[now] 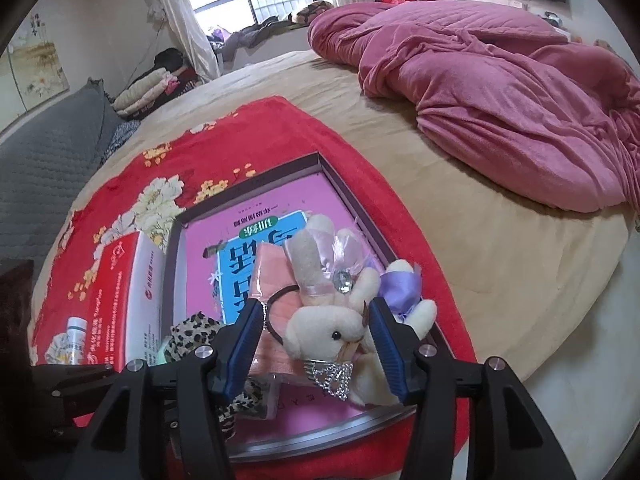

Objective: Organize soft objects
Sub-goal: 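Lower the scrunchie and bunny into the tray and open both tools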

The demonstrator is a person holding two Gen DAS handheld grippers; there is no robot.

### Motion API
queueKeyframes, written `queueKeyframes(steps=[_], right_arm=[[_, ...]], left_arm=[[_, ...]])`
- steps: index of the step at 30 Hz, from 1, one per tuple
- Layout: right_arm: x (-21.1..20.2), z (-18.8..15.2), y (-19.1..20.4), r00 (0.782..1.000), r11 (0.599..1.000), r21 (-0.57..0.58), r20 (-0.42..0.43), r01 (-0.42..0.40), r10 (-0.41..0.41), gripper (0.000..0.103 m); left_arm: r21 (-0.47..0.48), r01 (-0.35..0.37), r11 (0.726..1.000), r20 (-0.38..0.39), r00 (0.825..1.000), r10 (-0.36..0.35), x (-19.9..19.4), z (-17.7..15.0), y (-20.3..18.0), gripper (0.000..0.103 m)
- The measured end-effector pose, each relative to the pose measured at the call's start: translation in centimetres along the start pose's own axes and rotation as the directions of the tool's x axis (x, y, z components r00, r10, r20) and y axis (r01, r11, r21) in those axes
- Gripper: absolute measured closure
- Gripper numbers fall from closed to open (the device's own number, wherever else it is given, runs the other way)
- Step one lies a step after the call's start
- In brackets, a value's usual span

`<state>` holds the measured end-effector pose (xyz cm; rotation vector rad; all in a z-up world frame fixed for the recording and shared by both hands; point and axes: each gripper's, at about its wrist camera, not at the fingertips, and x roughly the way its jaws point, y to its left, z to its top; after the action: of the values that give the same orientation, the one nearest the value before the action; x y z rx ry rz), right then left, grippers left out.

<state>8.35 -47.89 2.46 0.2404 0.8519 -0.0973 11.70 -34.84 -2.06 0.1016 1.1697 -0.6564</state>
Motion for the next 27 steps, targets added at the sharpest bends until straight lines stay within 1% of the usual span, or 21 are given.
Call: queueKeyframes(steps=[5, 9, 13, 16, 19, 21, 27], right_arm=[[-1.4, 0.1, -1.1, 1.0, 0.999, 0.051, 0.03, -0.003, 0.002, 0.047], [-2.2, 0.3, -1.6, 0.999, 0.997, 0.075, 0.049, -0.002, -0.001, 0.046], [-2.4, 0.4, -1.5, 0.999, 0.997, 0.075, 0.047, -0.004, 0.0, 0.046], [-2.4, 0.4, -1.5, 0.999, 0.997, 0.078, 0.044, -0.007, 0.004, 0.046], [-2.6, 0.3, -1.5, 0.999, 0.997, 0.082, 0.042, -0.004, 0.001, 0.046], [-2.8, 0.3, -1.5, 0.999, 0.996, 0.087, 0.043, -0.002, -0.002, 0.046], [-3.4, 0.3, -1.4, 0.999, 0.997, 0.083, 0.052, 0.005, -0.009, 0.046]], left_arm=[[0.001, -0.003, 1.0, -0.003, 1.0, 0.003, -0.1, 0.0, 0.0, 0.082], [0.006, -0.006, 1.0, -0.006, 1.0, 0.006, -0.1, -0.2, -0.2, 0.077], [0.014, -0.005, 1.0, -0.008, 1.0, 0.005, -0.1, -0.4, -0.4, 0.067], [0.024, -0.008, 1.0, -0.004, 1.0, 0.008, -0.3, -0.6, -0.6, 0.062], [0.027, -0.009, 1.0, -0.002, 1.0, 0.009, -0.4, -0.9, -0.6, 0.061], [0.031, -0.024, 0.999, -0.003, 1.0, 0.025, -0.4, -1.1, -0.7, 0.059], [0.042, -0.031, 0.999, -0.001, 1.0, 0.031, -0.8, -1.5, -0.8, 0.057]])
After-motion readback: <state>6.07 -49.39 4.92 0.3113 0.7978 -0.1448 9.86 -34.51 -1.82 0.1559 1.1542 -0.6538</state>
